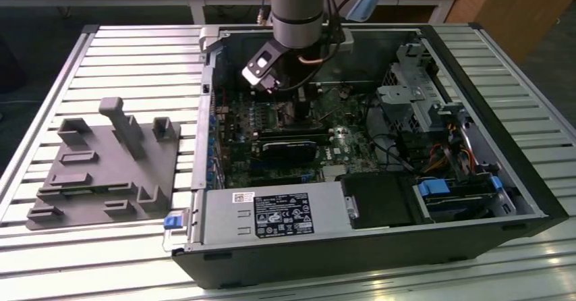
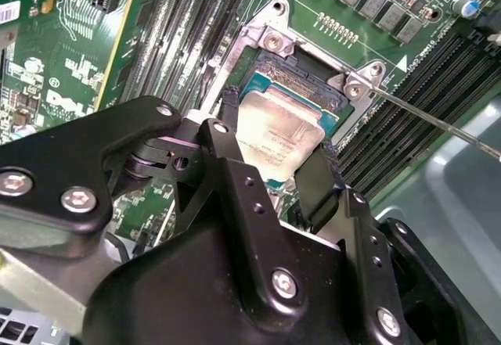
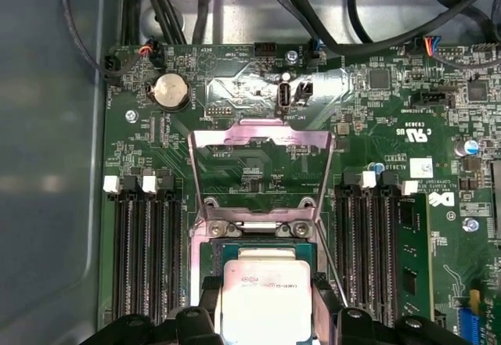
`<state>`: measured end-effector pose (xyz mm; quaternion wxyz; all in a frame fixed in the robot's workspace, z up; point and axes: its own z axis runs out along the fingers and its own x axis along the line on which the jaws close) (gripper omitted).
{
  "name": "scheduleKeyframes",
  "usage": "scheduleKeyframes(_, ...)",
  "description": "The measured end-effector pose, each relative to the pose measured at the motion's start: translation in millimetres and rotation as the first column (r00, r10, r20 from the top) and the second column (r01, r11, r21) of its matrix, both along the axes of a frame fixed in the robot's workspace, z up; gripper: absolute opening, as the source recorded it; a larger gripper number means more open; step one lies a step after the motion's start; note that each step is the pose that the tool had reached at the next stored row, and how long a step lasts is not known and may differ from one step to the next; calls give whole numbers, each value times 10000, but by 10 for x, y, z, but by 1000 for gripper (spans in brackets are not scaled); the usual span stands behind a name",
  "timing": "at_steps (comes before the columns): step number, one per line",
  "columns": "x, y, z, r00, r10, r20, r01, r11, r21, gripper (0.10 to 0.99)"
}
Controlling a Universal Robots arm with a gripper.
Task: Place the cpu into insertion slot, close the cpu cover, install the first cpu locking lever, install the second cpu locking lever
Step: 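Place the cpu into insertion slot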
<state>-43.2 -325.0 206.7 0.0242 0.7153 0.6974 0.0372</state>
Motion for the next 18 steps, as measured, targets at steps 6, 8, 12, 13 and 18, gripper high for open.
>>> scheduleKeyframes(6, -8, 10, -45, 10000, -11, 0, 11, 10000, 0, 541)
scheduleKeyframes(8, -11, 13, -59, 10000, -12, 0, 12, 10000, 0, 541)
scheduleKeyframes(12, -16, 22, -81, 10000, -12, 0, 12, 10000, 0, 541)
scheduleKeyframes(13, -17, 26, -85, 10000, -12, 0, 12, 10000, 0, 541)
scheduleKeyframes(18, -28, 36, -103, 10000, -12, 1, 12, 10000, 1, 541)
